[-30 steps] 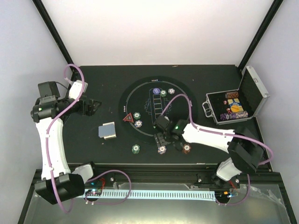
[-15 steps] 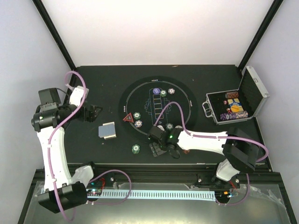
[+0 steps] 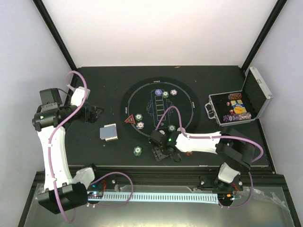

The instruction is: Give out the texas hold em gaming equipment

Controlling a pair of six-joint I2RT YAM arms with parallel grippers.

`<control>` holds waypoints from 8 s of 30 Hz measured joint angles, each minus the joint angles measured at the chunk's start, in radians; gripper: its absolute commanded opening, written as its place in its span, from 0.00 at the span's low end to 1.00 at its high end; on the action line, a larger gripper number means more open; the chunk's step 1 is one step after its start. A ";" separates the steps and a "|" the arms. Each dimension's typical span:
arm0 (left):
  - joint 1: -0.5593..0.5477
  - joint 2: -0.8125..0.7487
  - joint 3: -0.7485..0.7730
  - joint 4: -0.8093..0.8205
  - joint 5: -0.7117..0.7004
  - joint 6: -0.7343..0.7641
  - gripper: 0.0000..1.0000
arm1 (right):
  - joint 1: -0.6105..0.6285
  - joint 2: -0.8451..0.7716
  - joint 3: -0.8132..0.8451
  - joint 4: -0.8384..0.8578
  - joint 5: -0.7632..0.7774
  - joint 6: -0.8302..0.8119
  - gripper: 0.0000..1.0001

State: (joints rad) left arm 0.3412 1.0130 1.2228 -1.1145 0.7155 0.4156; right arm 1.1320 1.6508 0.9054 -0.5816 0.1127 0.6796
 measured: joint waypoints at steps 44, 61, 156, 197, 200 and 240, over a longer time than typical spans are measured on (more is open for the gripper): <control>0.000 -0.001 0.021 -0.014 0.026 0.012 0.99 | -0.001 -0.036 0.010 -0.050 0.019 -0.026 0.55; 0.000 -0.007 0.034 -0.015 0.026 0.019 0.99 | -0.001 -0.019 -0.003 -0.035 0.019 -0.019 0.39; 0.000 -0.008 0.065 -0.041 0.034 0.023 0.99 | -0.426 -0.319 0.073 -0.236 0.065 -0.101 0.96; 0.000 -0.025 0.064 -0.041 0.037 0.030 0.99 | -0.307 -0.404 -0.252 -0.196 -0.016 0.090 0.44; 0.000 -0.025 0.064 -0.041 0.038 0.030 0.99 | -0.307 -0.404 -0.252 -0.197 -0.016 0.089 0.44; 0.000 -0.026 0.063 -0.041 0.048 0.037 0.99 | -0.279 -0.441 0.039 -0.364 0.021 0.065 0.25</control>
State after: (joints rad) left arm 0.3412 0.9871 1.2861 -1.1553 0.7631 0.4526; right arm 0.8528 1.2102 0.9440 -0.9459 0.1333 0.7444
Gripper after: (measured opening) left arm 0.989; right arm 0.434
